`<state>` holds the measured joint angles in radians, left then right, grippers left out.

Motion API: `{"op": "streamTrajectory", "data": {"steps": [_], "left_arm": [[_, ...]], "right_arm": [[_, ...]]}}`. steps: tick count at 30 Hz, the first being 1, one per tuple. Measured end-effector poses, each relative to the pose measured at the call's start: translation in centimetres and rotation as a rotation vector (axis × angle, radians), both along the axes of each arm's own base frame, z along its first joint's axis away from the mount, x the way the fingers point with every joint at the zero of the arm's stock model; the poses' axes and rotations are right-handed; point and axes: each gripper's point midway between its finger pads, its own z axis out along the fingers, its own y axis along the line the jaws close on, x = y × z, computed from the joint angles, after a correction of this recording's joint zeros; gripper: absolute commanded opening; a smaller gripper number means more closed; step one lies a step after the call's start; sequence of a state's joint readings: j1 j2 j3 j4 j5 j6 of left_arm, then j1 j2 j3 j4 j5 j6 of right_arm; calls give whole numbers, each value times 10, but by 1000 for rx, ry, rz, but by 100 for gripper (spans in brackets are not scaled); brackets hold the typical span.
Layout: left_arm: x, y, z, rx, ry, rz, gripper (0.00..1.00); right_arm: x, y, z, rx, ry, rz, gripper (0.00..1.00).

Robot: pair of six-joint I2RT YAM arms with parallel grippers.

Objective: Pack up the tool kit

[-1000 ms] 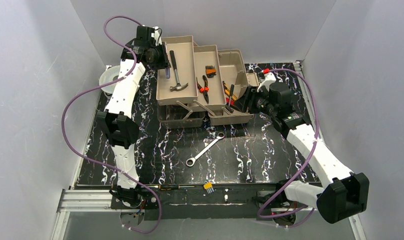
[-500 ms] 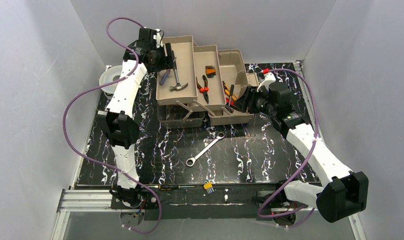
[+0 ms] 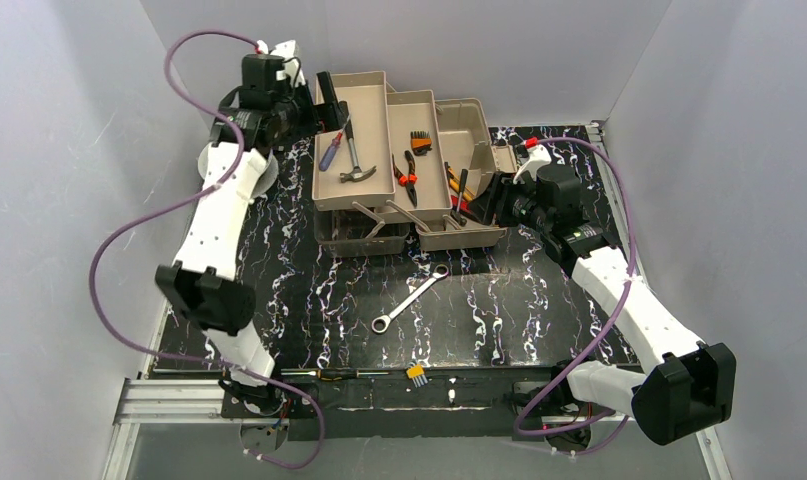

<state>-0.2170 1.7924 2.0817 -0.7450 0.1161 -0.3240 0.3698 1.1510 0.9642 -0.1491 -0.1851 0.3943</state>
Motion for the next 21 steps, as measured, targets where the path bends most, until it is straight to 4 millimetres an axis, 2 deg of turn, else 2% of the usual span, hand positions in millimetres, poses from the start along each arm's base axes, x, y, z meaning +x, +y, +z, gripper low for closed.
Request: {"op": "streamTrajectory", "data": {"steps": [2, 5, 9, 11, 13, 16, 19, 21], "left_arm": [[-16, 4, 23, -10, -57, 6, 98], [-39, 16, 46, -4, -123, 39, 98], [-60, 40, 47, 34, -132, 127, 98], [-65, 56, 35, 50, -100, 186, 98], [-69, 74, 13, 58, -48, 247, 98], [-83, 95, -36, 54, 60, 320, 98], [-108, 108, -86, 39, 169, 375, 98], [-124, 110, -106, 22, 208, 390, 98]], "right_arm": [[0, 0, 0, 0, 1, -1, 59], [0, -1, 0, 0, 4, -9, 59], [1, -5, 1, 5, 9, -45, 59], [2, -9, 1, 5, 13, -74, 60], [2, -14, 2, 2, 14, -105, 60], [2, -20, 10, 7, -5, -144, 60], [0, -26, 18, 19, -28, -172, 60], [-4, -30, 19, 21, -37, -190, 60]]}}
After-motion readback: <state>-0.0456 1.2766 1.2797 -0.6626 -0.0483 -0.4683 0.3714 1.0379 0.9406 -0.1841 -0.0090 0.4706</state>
